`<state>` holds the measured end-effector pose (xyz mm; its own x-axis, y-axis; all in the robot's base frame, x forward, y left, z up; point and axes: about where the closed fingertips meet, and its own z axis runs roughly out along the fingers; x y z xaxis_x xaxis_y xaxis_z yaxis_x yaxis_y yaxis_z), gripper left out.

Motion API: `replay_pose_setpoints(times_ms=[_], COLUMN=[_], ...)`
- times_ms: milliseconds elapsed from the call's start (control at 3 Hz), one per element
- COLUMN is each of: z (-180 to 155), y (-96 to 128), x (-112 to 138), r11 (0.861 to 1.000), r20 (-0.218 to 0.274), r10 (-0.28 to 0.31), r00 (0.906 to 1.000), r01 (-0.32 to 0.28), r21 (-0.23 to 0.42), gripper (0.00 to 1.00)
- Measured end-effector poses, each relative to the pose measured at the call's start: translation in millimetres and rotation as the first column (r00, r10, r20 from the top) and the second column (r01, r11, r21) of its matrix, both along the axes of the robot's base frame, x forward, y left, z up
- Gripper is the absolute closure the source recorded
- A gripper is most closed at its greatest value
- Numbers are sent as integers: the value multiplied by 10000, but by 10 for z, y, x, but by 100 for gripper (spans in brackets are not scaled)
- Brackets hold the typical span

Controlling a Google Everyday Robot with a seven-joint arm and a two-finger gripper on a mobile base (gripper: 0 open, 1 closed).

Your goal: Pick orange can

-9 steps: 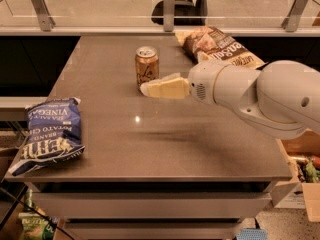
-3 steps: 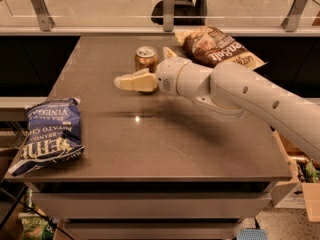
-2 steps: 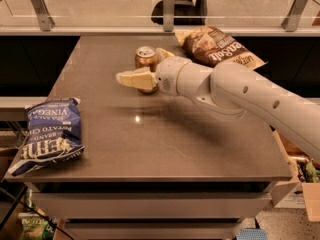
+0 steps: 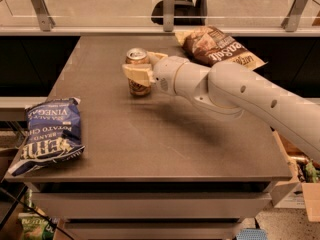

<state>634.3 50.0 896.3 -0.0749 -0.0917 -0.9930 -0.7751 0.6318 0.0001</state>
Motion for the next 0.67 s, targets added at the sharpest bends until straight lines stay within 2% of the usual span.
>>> replay_pose_setpoints(times_ms=[333,667], z=[5,10], y=[20,40], x=[-6,-11], r11=[10000,10000], r20=[7,14], r10=[32,63], r00=[10000,10000], r01=[-32,-63], r21=[0,-1], gripper=[88,100])
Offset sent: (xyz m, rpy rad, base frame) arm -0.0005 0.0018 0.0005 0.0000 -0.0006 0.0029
